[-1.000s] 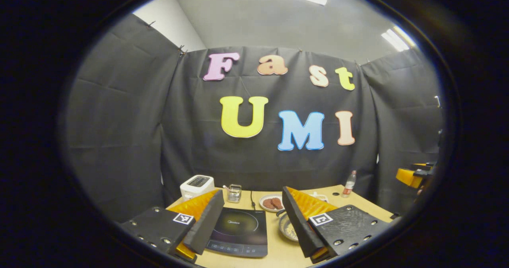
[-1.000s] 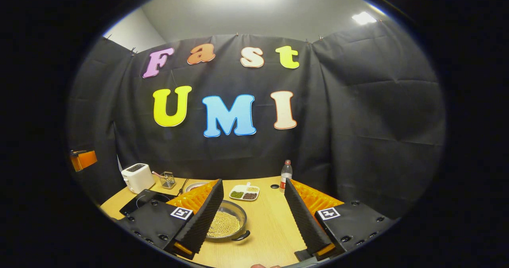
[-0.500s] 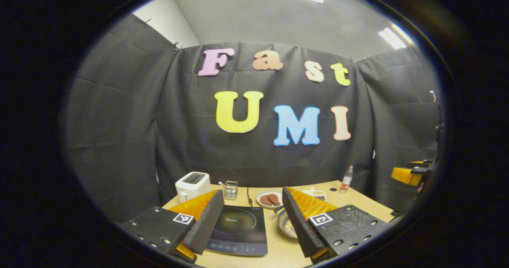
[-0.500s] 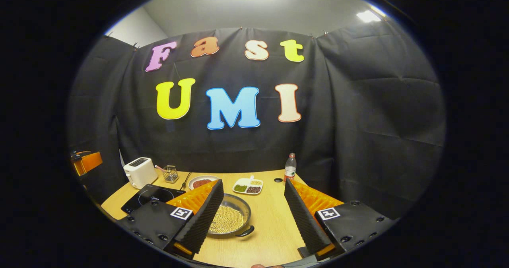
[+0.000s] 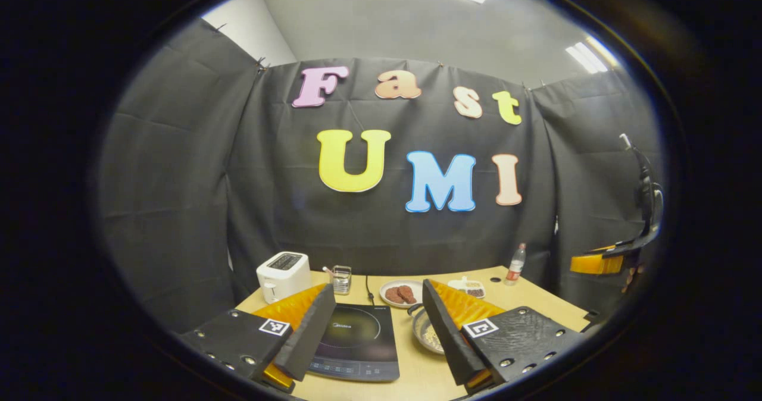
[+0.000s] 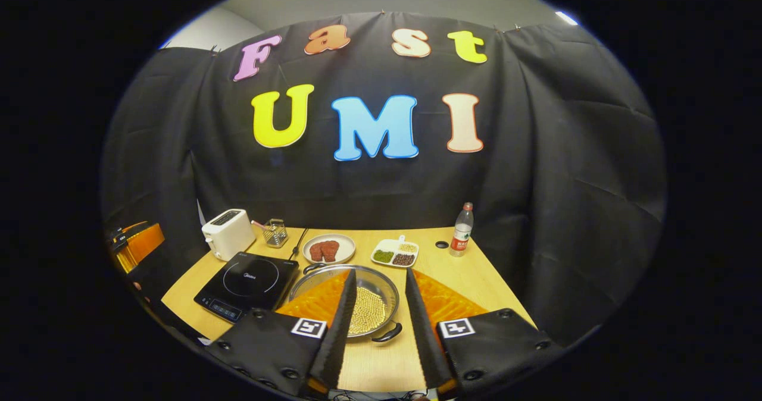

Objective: First push the handle of the pot to place it horizontally, then grasp the pot with both hands and set it on the induction cooktop.

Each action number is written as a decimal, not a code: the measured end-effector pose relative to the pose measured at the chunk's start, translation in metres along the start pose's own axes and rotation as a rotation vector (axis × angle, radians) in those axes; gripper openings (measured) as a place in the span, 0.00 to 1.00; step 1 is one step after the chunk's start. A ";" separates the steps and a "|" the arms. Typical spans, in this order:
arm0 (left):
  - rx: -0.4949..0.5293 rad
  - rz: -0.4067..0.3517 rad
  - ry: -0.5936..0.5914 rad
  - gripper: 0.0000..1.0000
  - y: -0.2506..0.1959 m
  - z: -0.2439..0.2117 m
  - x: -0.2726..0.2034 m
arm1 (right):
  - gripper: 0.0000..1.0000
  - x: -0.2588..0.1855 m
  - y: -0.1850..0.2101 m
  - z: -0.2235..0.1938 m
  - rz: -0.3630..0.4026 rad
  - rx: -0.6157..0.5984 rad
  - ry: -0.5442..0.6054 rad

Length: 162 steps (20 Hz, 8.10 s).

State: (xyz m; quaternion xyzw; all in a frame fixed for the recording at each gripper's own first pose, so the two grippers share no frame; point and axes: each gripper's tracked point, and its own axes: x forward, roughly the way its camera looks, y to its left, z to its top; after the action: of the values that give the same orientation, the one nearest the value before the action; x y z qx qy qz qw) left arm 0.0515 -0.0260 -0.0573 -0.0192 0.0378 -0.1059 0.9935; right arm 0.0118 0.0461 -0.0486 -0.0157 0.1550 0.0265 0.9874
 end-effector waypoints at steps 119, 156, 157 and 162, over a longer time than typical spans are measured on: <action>-0.031 -0.312 0.786 0.71 -0.135 -0.352 0.295 | 0.77 0.324 -0.105 -0.210 0.060 0.280 0.526; -0.188 -0.272 0.901 0.50 -0.078 -0.302 0.089 | 0.55 0.110 -0.034 -0.217 0.091 0.118 0.538; -0.196 -0.260 0.891 0.50 -0.070 -0.297 0.085 | 0.52 0.109 -0.029 -0.216 0.100 0.108 0.534; -0.245 -0.185 0.876 0.53 -0.012 -0.285 0.066 | 0.50 0.111 0.025 -0.200 0.147 0.049 0.540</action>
State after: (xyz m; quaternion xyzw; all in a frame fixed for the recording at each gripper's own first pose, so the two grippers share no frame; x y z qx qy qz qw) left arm 0.0910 -0.0600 -0.3454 -0.0931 0.4644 -0.1872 0.8606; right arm 0.0543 0.0685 -0.2735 0.0129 0.4136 0.0889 0.9060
